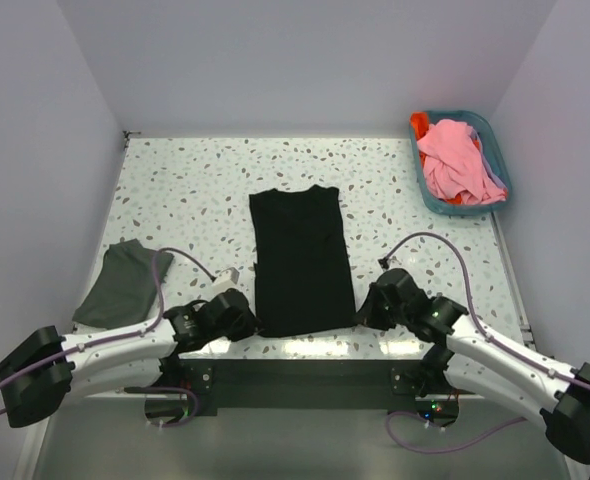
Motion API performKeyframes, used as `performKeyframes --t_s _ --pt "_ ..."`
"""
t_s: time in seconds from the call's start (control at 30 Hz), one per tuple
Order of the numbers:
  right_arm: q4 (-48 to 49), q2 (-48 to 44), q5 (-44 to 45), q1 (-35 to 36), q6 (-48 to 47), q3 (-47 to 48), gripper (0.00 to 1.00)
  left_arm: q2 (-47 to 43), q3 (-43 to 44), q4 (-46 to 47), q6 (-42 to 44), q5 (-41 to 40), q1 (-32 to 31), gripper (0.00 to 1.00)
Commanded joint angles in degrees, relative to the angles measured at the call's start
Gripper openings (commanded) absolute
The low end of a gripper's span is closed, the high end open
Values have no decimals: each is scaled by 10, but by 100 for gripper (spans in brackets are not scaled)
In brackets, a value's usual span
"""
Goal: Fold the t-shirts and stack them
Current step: Fold the tshirt
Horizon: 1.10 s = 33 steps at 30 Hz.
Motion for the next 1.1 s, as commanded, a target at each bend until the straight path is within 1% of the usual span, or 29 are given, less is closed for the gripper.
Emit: performKeyframes --t_s 0.0,0.03,0.07,0.13,0.17,0.27,0.33,0.37,0.43,0.47,0.5,0.6,0.67,0.7,0.73,0.8,0.83,0.9,0.93,0.97,1.0,1.03,1.07 --pt "-91 -49 7 23 -14 60 0 -29 30 -132 9 -7 -20 0" --pt "-112 -60 16 26 -20 75 0 -37 52 -160 9 -7 -25 0" --pt "-152 -75 33 27 -31 112 0 -52 66 -176 12 -9 -25 0" --pt "-183 -76 51 27 -45 151 0 -63 114 -220 19 -23 -25 0" --pt "-204 -72 61 27 -61 188 0 -68 131 -232 28 -30 -25 0" --pt "-216 -30 76 27 -88 245 0 -55 194 -252 55 -70 -23 0" --pt "-213 10 80 27 -100 264 0 -37 234 -251 71 -80 -11 0" --pt "-202 22 83 27 -108 281 0 -15 246 -248 94 -74 -1 0" --pt "-192 62 89 27 -115 298 0 4 269 -226 119 -54 43 0" --pt "-183 76 89 27 -120 316 0 19 275 -214 145 -24 62 0" --pt "-180 89 94 27 -122 324 0 25 285 -193 158 -15 94 0" --pt "-167 130 116 23 -136 354 0 52 325 -174 198 -2 139 0" --pt "-158 157 120 3 -154 379 0 84 347 -163 223 16 159 0" --pt "-151 170 113 -10 -160 387 0 97 357 -148 230 27 180 0" --pt "-144 179 88 -41 -167 396 0 110 379 -141 236 38 191 0" --pt "-118 212 61 -73 -183 419 0 151 402 -115 251 69 218 0" --pt "-114 226 51 -100 -188 429 0 167 426 -109 256 77 227 0" --pt "-95 266 42 -118 -199 461 0 216 455 -88 264 102 251 0" --pt "-91 286 36 -140 -202 472 0 234 484 -78 266 104 260 0" --pt "-76 301 10 -152 -204 493 0 271 500 -70 270 123 275 0" --pt "-64 339 2 -164 -205 502 0 293 518 -57 271 131 285 0" --pt "-54 360 -3 -184 -205 512 0 316 556 -48 275 140 295 0" --pt "-36 380 -4 -197 -206 533 0 364 577 -37 278 156 311 0"
